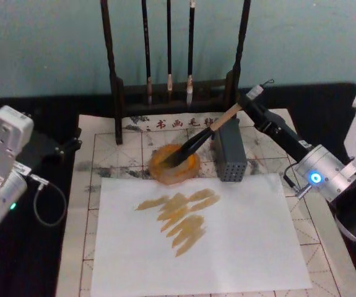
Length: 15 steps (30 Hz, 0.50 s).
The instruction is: Pick up the brush from the inkstone, write on the paper, then place the brush back to its original position.
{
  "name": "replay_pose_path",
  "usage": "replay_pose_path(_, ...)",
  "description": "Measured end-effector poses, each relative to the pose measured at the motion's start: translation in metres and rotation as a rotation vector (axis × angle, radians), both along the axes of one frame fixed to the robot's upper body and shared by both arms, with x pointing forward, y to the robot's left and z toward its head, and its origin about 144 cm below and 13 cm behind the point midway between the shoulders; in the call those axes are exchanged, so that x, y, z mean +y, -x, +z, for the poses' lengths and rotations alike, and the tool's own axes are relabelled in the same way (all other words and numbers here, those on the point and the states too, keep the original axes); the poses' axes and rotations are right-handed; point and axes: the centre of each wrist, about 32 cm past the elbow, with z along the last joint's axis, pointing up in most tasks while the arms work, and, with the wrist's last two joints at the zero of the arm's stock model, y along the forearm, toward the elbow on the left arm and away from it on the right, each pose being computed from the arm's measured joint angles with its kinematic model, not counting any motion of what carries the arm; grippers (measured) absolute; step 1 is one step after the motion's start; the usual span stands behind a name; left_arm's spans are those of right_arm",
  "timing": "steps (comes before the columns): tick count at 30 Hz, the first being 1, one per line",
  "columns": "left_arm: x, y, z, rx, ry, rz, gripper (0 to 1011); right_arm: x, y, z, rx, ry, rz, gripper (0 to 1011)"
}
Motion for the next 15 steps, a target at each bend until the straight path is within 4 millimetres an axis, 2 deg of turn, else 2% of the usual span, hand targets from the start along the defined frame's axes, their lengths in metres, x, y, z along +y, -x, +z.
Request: replay_pose_path(15,0.0000,0.0000,0.0000,0.000,0.000,0.000,1001,0.0016,-0.0064,-0.0117,0.036,-0.030,-0.043,174)
